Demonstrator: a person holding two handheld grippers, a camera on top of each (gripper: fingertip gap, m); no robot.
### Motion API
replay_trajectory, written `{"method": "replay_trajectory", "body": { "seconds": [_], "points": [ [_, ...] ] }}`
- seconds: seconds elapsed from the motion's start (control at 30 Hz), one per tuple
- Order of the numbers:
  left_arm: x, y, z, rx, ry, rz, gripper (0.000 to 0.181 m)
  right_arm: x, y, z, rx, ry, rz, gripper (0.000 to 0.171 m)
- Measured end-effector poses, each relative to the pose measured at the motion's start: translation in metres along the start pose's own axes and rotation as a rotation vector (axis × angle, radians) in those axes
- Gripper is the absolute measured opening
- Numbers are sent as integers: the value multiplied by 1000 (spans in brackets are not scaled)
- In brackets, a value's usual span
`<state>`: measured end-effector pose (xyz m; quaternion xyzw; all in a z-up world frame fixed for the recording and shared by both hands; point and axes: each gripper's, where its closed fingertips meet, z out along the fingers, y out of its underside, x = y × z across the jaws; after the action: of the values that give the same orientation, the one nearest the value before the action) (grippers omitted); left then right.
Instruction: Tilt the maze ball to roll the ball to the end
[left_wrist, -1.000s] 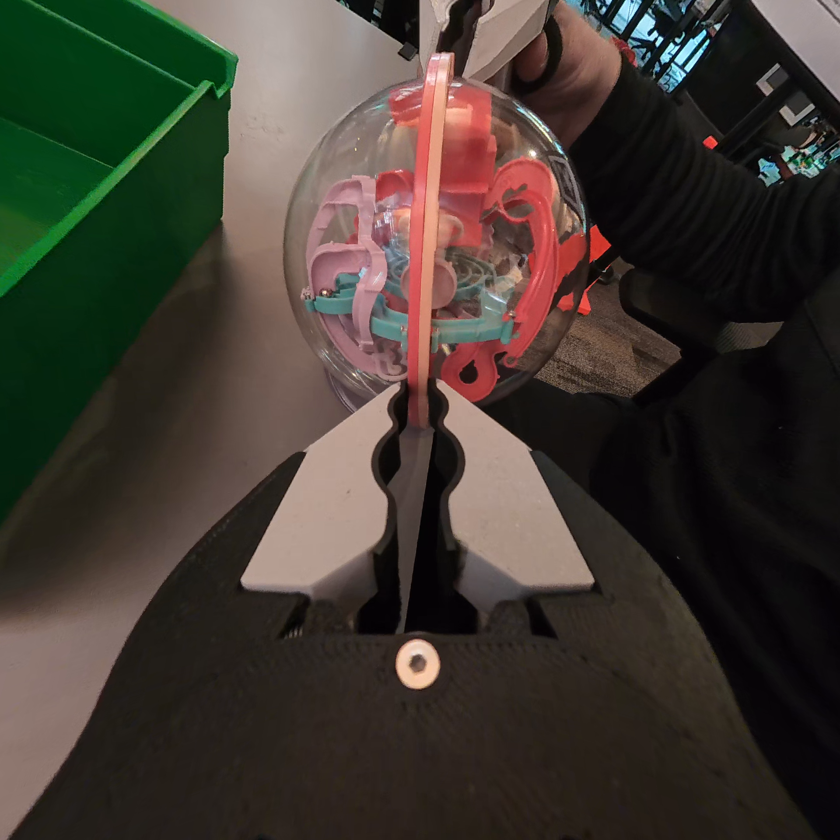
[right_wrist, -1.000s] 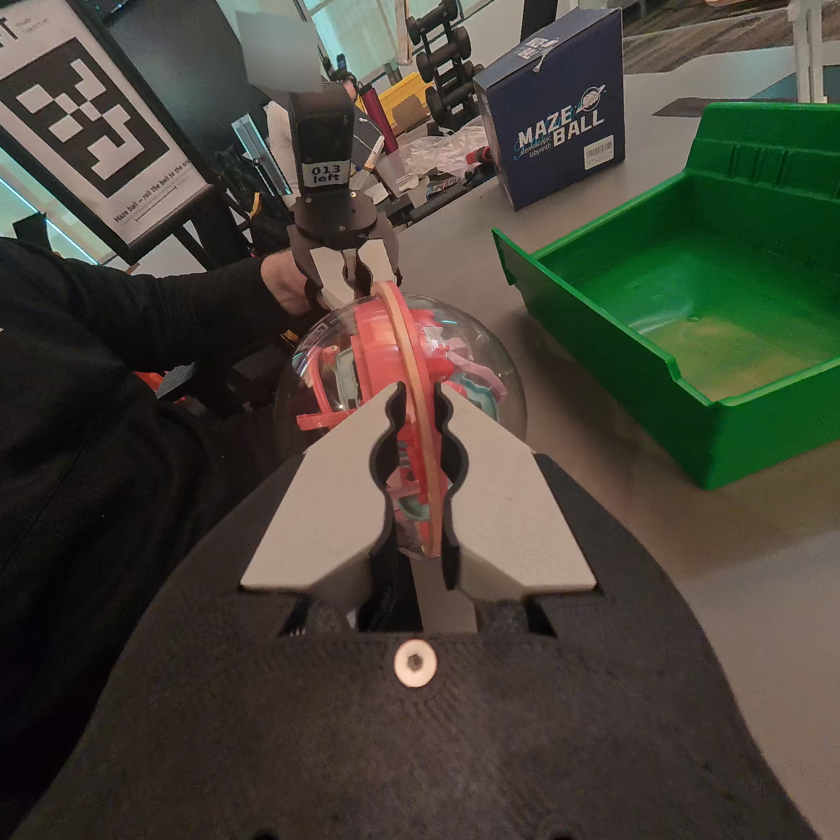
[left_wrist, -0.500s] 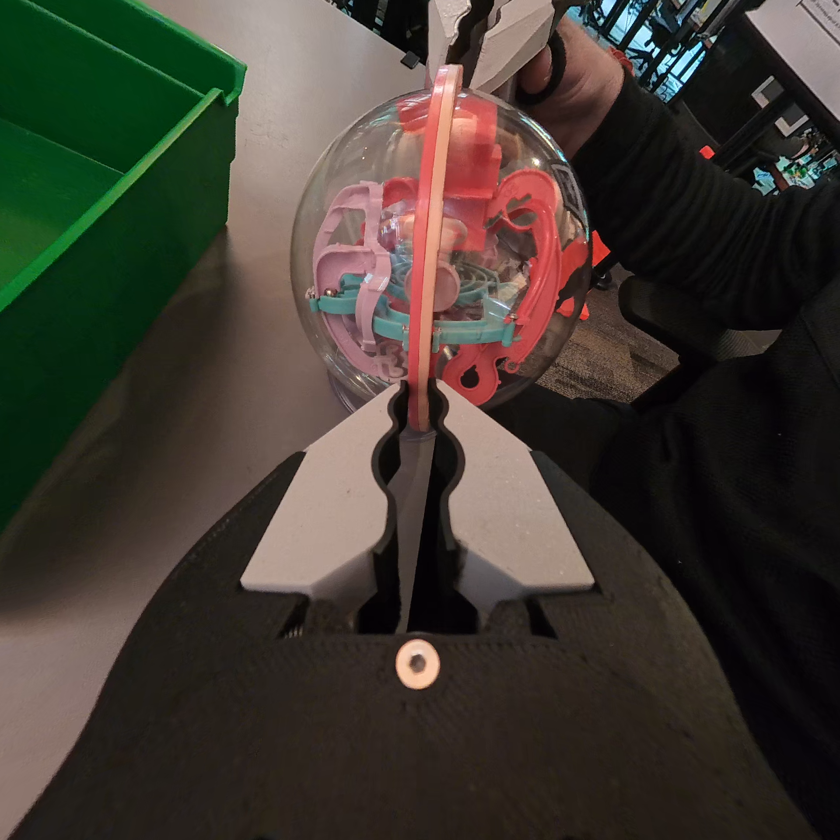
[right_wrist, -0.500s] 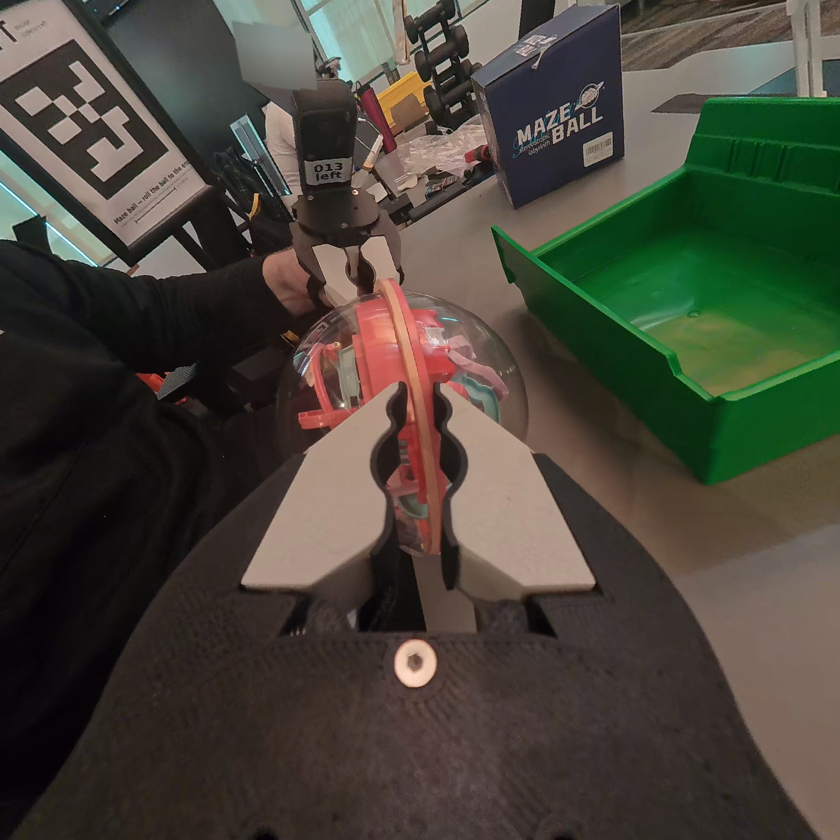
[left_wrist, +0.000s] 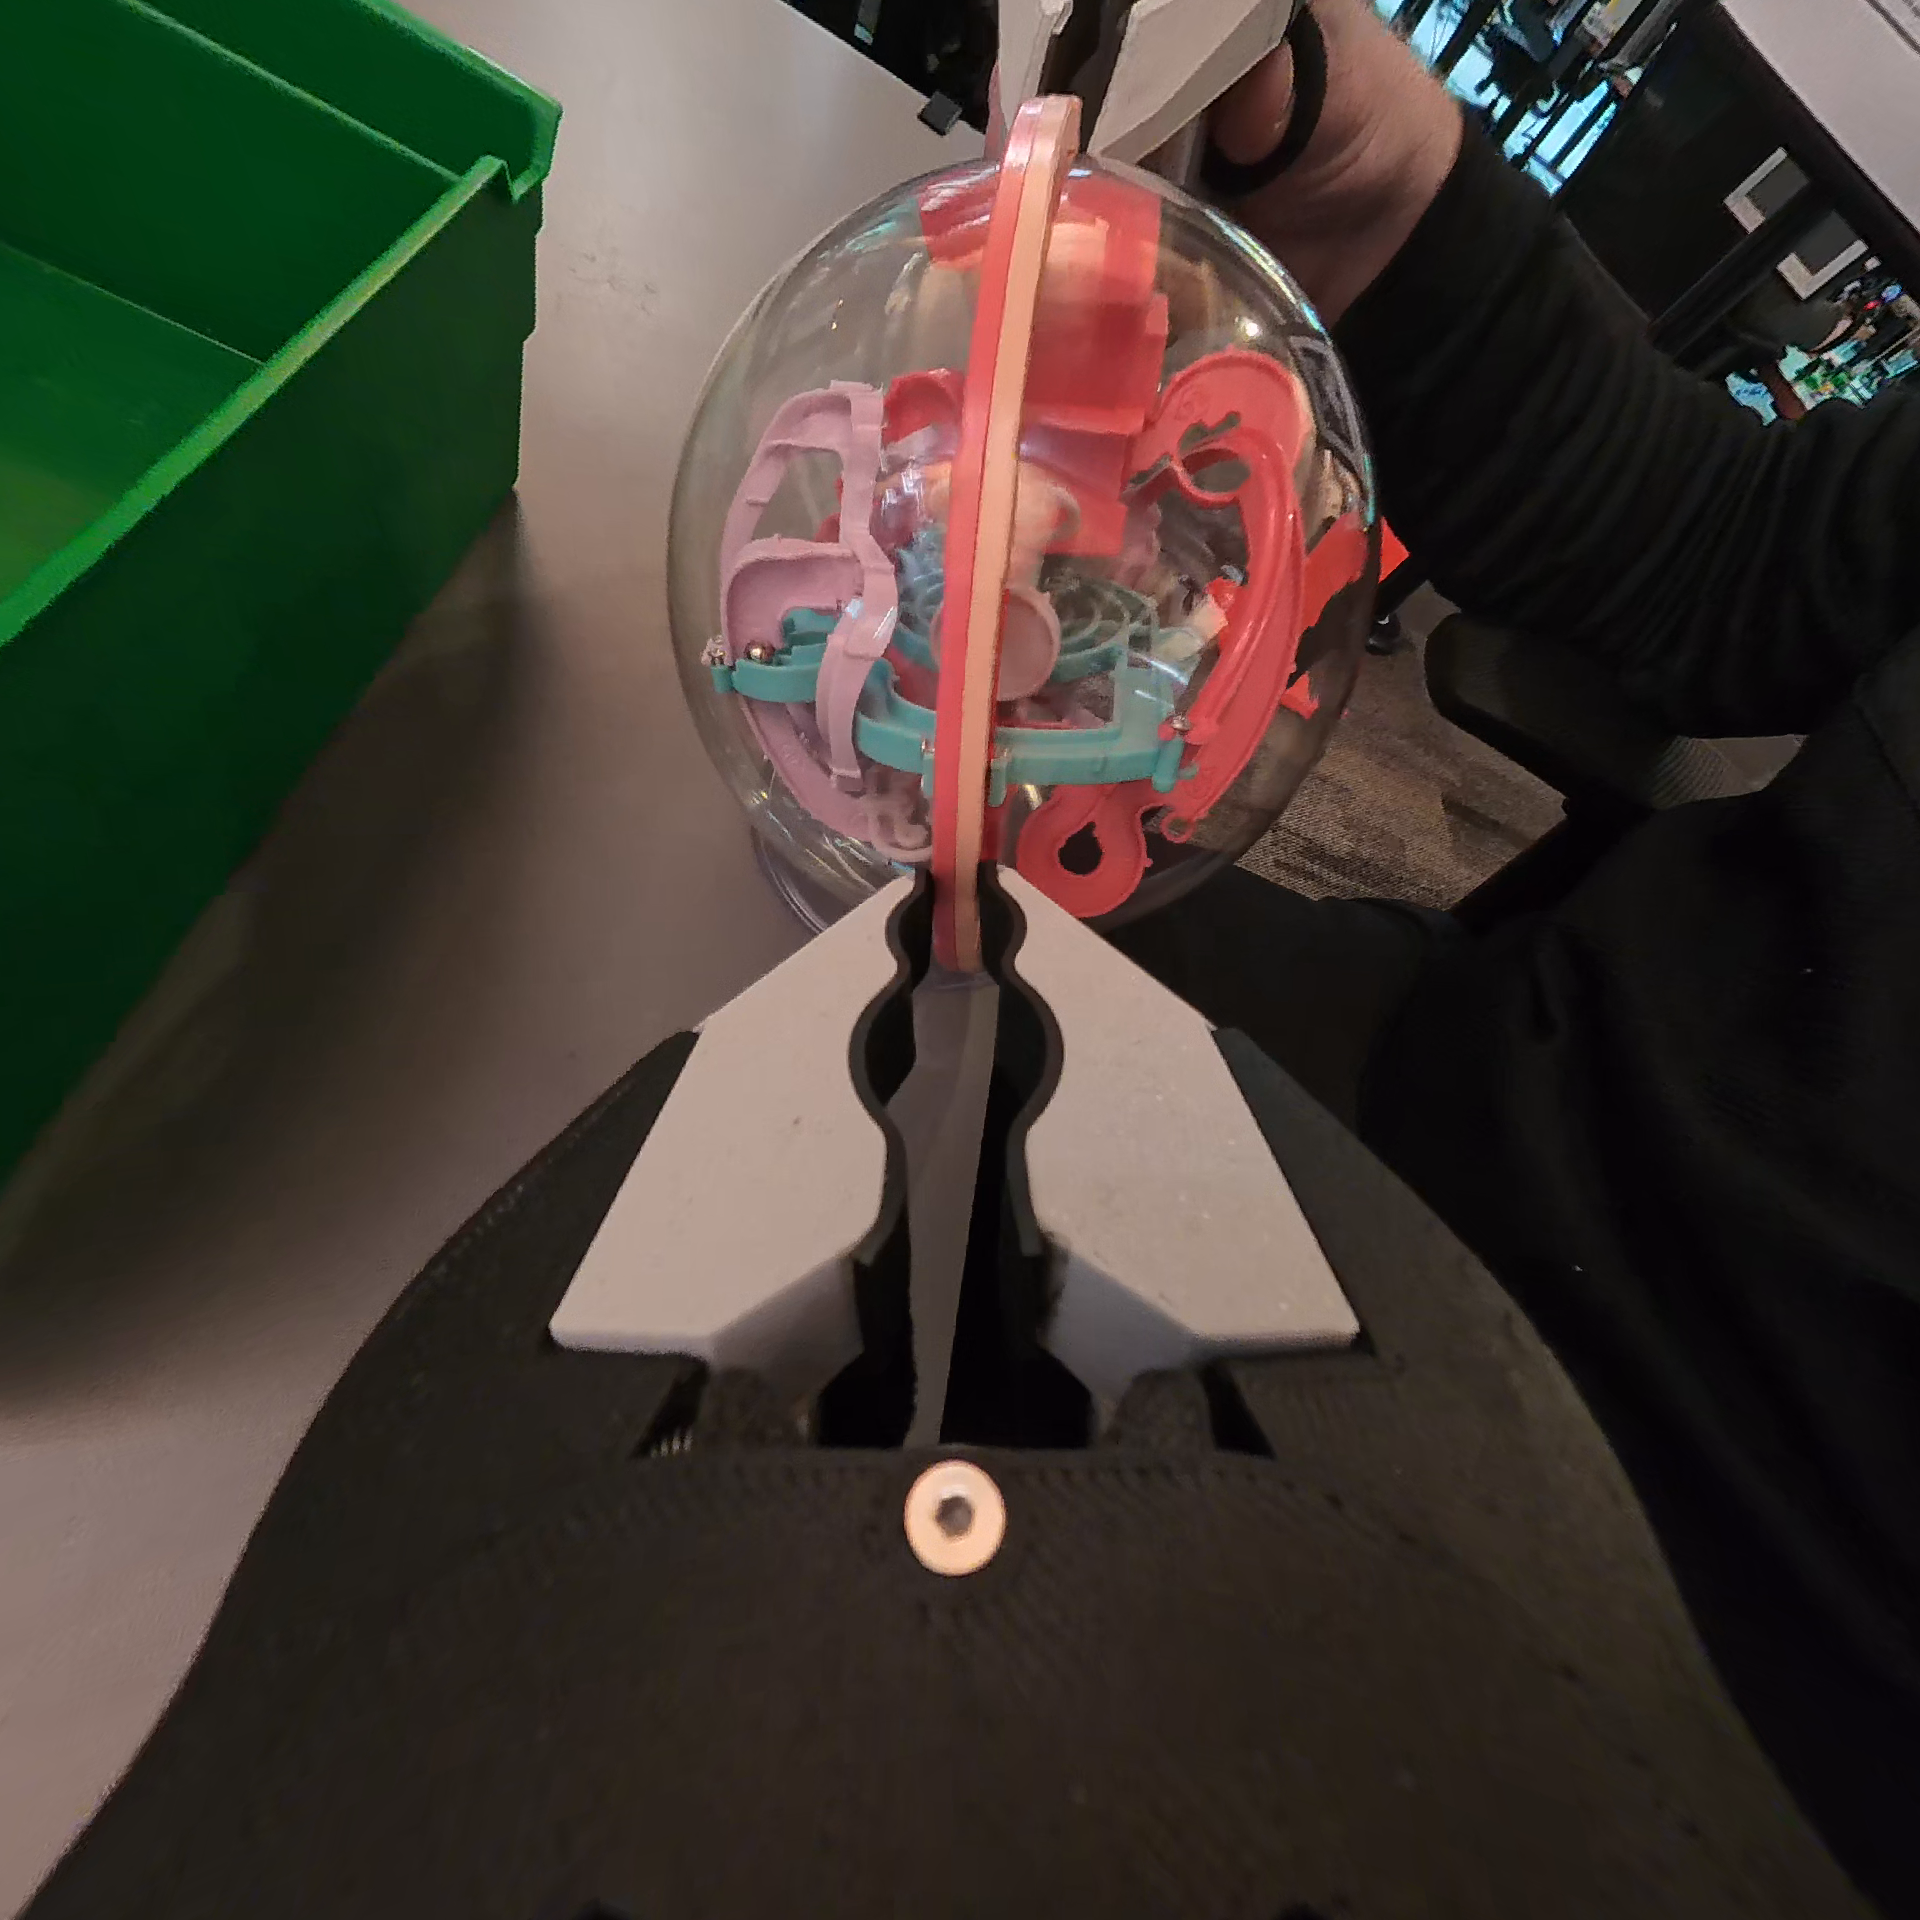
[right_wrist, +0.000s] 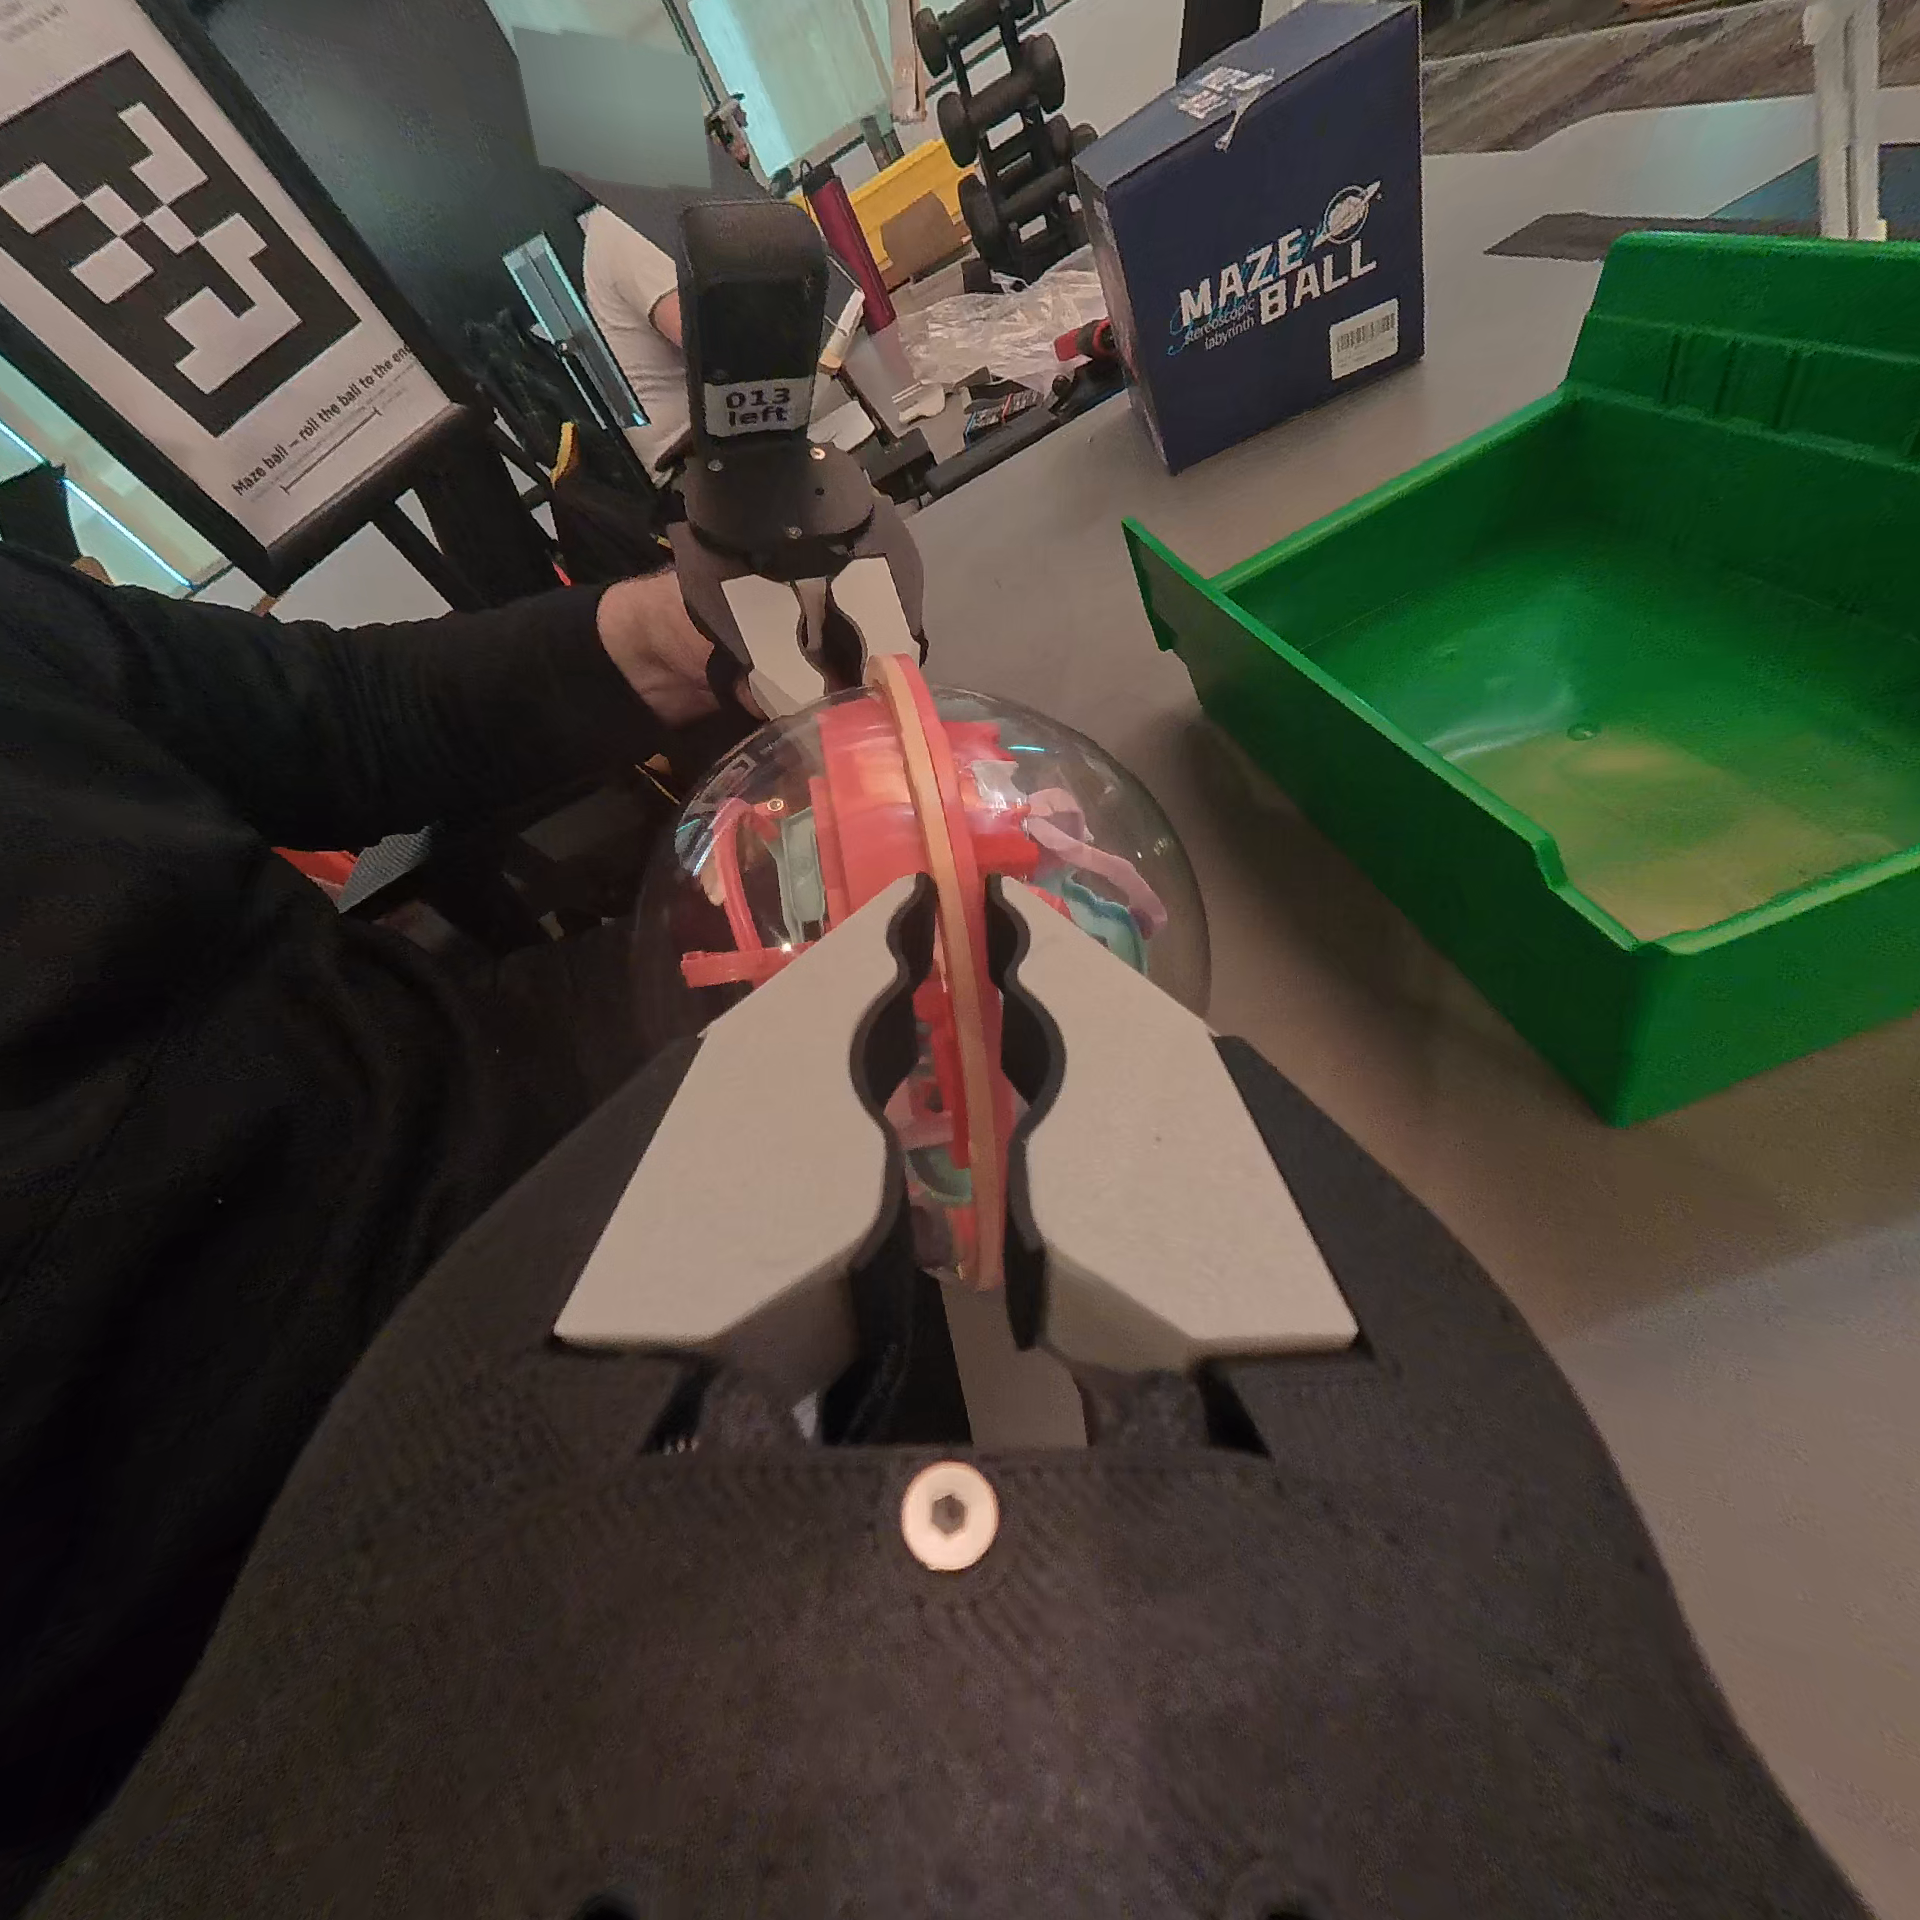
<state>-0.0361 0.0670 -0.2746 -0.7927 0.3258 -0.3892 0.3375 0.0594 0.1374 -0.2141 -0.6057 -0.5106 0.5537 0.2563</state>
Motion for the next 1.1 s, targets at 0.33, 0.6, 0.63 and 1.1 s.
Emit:
{"method": "replay_trajectory", "body": {
  "seconds": [0.33, 0.6, 0.63, 1.1],
  "points": [
    [-3, 5, 5, 0, 32, -62, 6, 5, -5, 5, -10, 6, 54, 8],
    [-2, 6, 7, 9, 72, -124, 6, 12, -5, 6, -10, 7, 118, 8],
    [-2, 6, 7, 8, 74, -127, 6, 13, -5, 6, -9, 7, 124, 8],
    [-4, 5, 7, 20, 99, -173, 6, 21, -6, 8, 3, 14, 178, 8]
  ]
}}
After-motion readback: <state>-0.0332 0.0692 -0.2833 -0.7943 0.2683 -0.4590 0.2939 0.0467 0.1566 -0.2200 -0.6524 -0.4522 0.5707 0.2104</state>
